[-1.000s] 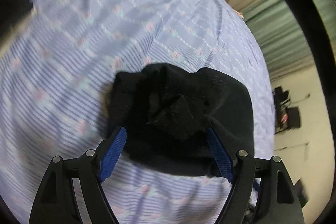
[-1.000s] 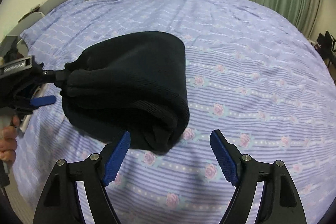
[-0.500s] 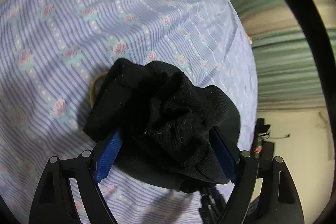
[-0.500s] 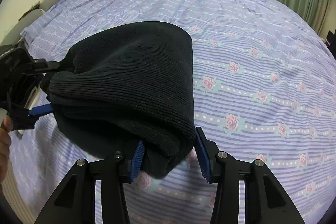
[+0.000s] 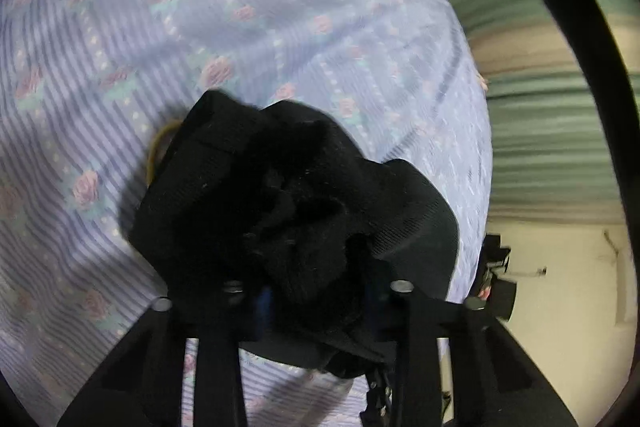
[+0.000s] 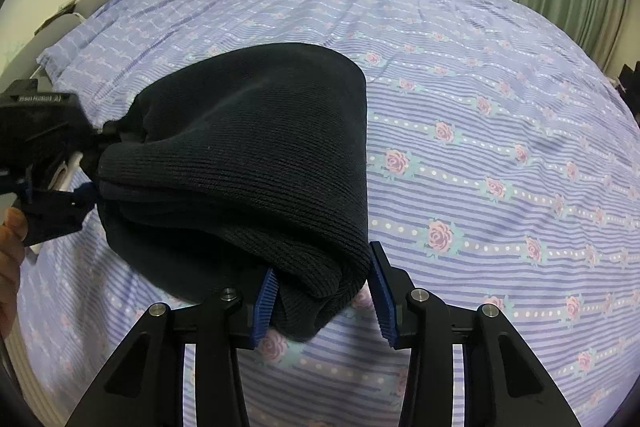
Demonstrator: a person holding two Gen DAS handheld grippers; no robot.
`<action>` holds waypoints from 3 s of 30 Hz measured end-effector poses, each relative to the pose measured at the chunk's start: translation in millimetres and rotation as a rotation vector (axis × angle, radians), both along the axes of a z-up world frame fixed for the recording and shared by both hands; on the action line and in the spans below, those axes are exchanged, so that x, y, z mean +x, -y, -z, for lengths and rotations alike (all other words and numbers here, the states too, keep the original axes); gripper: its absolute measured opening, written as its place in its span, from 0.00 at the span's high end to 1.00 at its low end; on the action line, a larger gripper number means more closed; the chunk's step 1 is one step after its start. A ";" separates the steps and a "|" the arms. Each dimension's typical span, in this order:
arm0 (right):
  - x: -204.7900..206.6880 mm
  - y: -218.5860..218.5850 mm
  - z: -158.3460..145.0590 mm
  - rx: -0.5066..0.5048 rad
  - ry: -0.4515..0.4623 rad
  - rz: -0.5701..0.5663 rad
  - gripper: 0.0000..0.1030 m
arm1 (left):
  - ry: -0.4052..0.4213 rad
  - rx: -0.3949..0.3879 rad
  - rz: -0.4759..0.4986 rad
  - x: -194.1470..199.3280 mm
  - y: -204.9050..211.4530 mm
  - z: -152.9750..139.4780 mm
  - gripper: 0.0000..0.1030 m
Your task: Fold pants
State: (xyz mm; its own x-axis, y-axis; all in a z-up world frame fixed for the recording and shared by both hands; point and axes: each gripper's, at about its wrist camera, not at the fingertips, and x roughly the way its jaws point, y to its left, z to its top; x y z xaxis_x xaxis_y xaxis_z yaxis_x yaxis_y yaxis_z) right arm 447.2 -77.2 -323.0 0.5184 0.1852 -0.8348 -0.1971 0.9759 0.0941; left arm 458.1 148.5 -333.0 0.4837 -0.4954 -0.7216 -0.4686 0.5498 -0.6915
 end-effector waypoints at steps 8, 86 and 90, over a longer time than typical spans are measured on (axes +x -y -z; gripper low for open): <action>-13.9 -12.3 -22.0 -0.037 0.072 -0.018 0.69 | 0.164 0.339 0.153 -16.3 -2.4 -53.4 0.79; 24.3 0.3 -15.3 0.248 -0.050 0.058 0.61 | 0.199 0.101 0.211 -33.0 -29.4 -7.0 0.47; -12.7 1.7 -56.7 0.217 0.030 0.041 0.61 | 0.250 0.103 0.212 -59.7 -27.6 -39.7 0.47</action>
